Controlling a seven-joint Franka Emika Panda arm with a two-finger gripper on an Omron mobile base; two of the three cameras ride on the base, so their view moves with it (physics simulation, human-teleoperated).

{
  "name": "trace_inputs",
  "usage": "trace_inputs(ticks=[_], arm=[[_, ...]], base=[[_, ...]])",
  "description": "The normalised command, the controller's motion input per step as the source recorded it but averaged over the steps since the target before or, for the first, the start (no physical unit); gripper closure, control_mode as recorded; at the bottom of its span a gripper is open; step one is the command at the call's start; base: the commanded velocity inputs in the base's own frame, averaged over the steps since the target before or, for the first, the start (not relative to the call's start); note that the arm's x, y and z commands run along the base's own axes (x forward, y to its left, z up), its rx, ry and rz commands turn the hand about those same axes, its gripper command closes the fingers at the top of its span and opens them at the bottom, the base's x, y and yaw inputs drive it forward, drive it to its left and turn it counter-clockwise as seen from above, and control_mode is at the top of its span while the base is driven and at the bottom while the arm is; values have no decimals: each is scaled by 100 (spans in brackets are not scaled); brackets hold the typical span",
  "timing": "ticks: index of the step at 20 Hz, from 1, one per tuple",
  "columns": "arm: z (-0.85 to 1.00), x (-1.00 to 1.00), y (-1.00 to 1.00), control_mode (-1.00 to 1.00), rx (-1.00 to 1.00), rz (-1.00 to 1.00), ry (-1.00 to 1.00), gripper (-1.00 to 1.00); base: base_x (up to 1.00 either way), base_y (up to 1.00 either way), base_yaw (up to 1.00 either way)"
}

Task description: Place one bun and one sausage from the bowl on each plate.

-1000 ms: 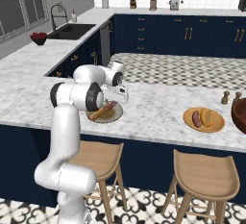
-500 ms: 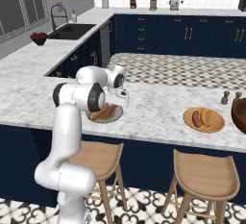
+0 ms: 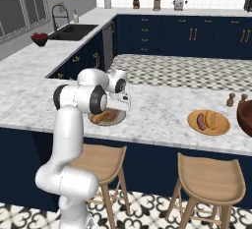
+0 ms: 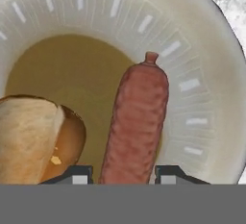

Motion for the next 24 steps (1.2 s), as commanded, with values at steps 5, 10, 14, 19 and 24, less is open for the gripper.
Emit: trace_inputs(ticks=[5, 10, 14, 19, 24], arm=[[29, 0, 0, -100, -3, 0, 0, -100], [54, -9, 0, -100, -7, 1, -2, -100], [51, -82, -3, -100, 0, 2, -29, -100], [95, -100, 0, -100, 0, 7, -51, -100], [100, -100, 3, -100, 0, 9, -40, -100]], base=[[0, 0, 0], [0, 0, 0], [0, 0, 0], [0, 0, 0], [0, 0, 0]])
